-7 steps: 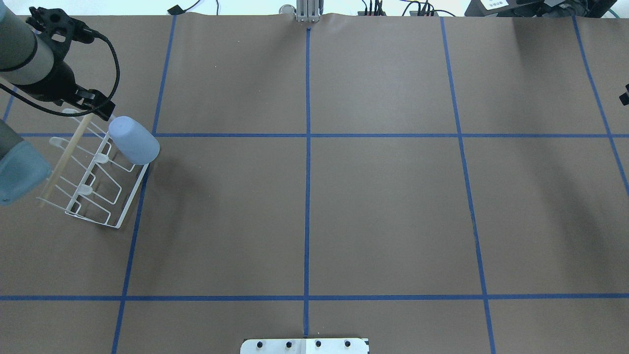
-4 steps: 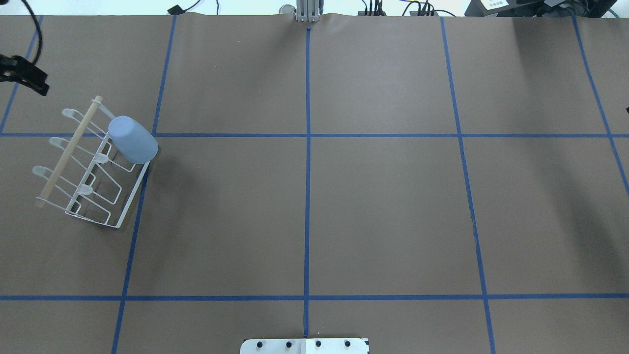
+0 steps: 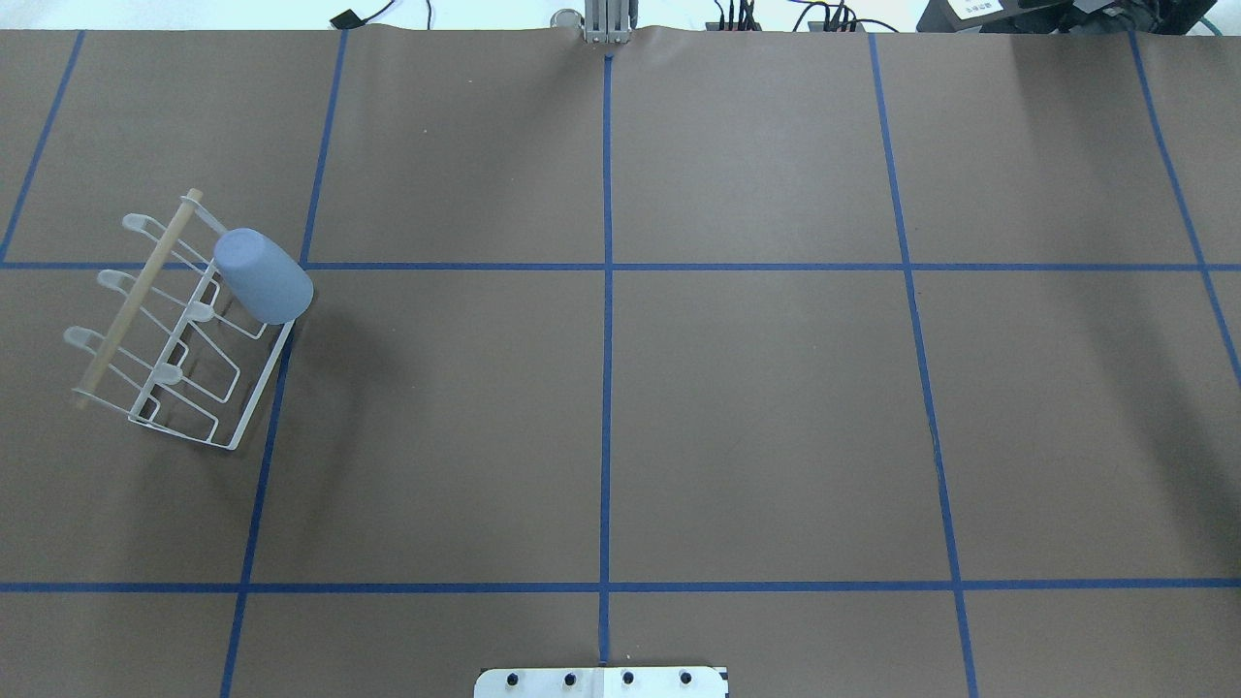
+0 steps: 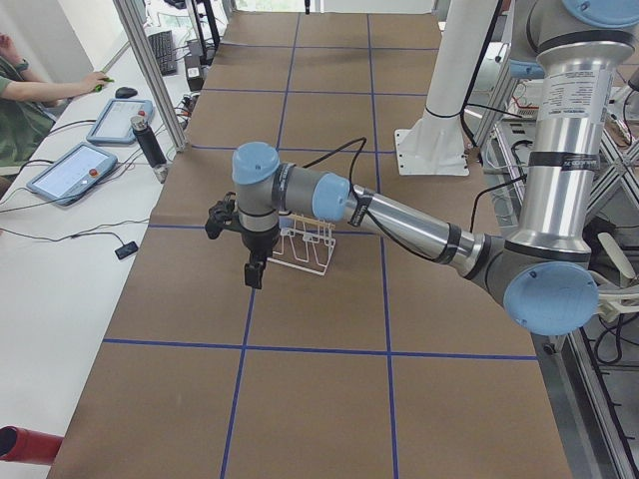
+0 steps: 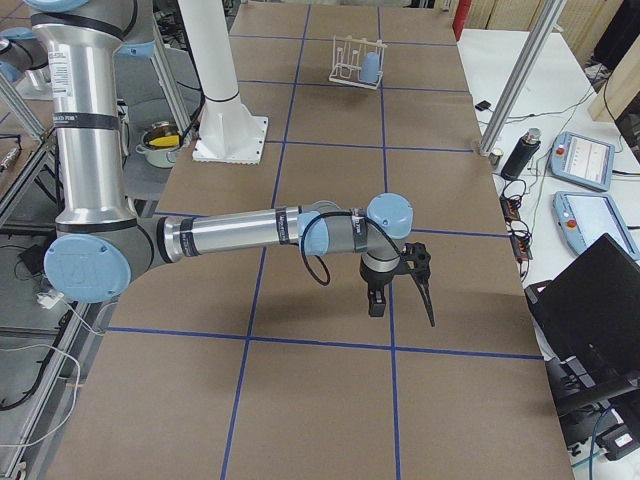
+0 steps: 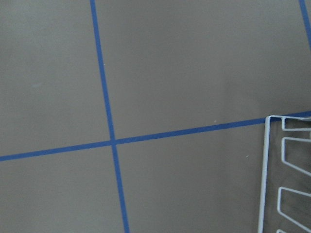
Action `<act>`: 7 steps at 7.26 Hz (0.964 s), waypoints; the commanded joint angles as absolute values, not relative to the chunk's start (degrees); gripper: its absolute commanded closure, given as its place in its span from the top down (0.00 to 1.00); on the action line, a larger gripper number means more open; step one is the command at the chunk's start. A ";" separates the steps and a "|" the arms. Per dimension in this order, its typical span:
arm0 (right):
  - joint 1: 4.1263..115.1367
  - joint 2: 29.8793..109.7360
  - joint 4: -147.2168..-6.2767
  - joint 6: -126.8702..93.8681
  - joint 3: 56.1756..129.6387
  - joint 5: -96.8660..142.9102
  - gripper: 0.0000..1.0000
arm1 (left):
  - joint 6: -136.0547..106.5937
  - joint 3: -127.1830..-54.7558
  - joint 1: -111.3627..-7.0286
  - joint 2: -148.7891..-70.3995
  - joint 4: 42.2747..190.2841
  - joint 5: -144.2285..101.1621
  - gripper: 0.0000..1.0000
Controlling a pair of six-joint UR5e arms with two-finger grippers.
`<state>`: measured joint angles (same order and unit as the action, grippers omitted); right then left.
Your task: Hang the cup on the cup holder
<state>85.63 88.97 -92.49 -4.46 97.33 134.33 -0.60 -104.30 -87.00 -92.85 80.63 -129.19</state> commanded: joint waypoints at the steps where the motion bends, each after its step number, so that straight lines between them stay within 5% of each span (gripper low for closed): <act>1: 86.66 90.26 -92.46 -4.48 97.30 135.09 1.00 | 8.14 -94.17 -90.96 -91.32 83.82 -129.20 0.98; 7: 86.84 91.67 -92.46 -4.75 97.29 134.82 1.00 | 7.82 -91.49 -91.05 -88.86 86.04 -129.46 0.98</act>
<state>86.77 91.41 -92.46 -4.74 97.26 134.85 7.88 -91.42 -91.09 -88.68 86.03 -129.45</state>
